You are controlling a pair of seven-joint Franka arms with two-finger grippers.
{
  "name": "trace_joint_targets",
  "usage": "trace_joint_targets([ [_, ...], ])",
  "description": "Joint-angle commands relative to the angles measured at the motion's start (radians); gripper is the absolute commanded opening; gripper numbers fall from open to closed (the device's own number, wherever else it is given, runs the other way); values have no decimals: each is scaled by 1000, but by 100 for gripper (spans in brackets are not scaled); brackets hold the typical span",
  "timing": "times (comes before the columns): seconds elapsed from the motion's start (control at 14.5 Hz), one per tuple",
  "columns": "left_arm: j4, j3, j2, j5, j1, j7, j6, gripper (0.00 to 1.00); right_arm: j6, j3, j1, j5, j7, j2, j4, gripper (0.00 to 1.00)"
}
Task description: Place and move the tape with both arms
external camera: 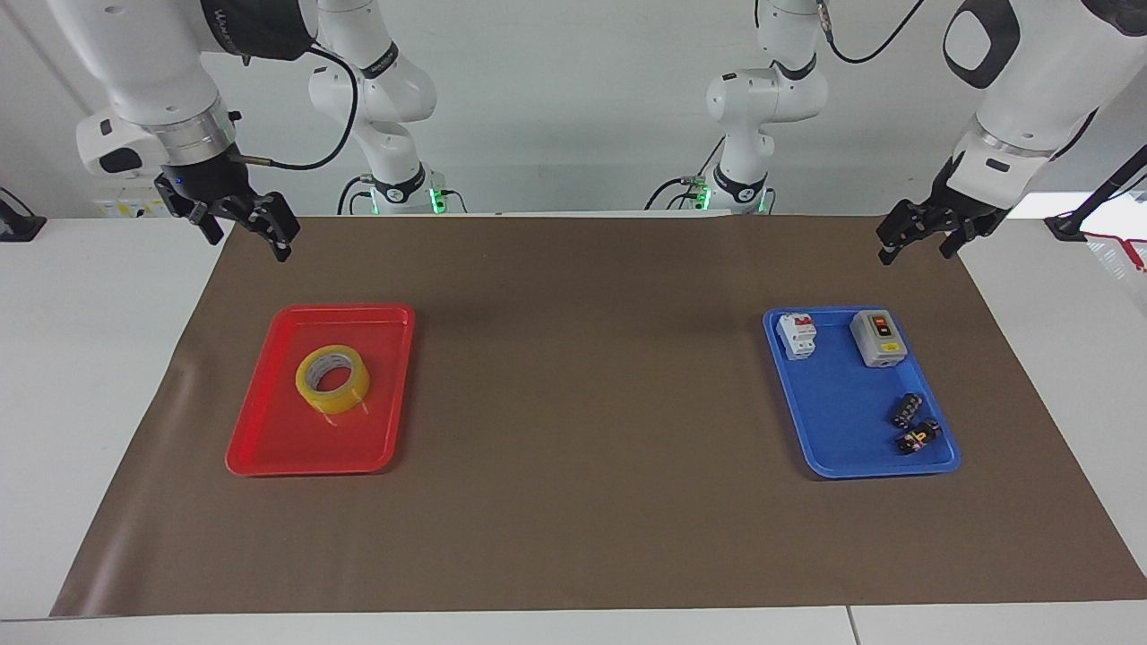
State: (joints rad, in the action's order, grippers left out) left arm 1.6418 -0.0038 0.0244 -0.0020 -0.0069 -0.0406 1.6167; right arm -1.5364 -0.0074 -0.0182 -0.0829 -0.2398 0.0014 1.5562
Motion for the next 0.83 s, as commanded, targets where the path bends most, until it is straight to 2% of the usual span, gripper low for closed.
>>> trace_joint_targets([
  [0.0,4,-2,11,-16,7,11,-12,100,-2,-43,35,22,34,-37,41,100],
  [0.28,4,-2,11,-16,7,11,-12,100,68,-43,50,32,34,-34,-11,100],
  [0.34,4,-2,11,-16,7,11,-12,100,99,-34,44,60,34,-21,-54,100],
  [0.76,4,-2,11,-16,7,11,-12,100,107,-34,43,61,40,-14,-68,100],
])
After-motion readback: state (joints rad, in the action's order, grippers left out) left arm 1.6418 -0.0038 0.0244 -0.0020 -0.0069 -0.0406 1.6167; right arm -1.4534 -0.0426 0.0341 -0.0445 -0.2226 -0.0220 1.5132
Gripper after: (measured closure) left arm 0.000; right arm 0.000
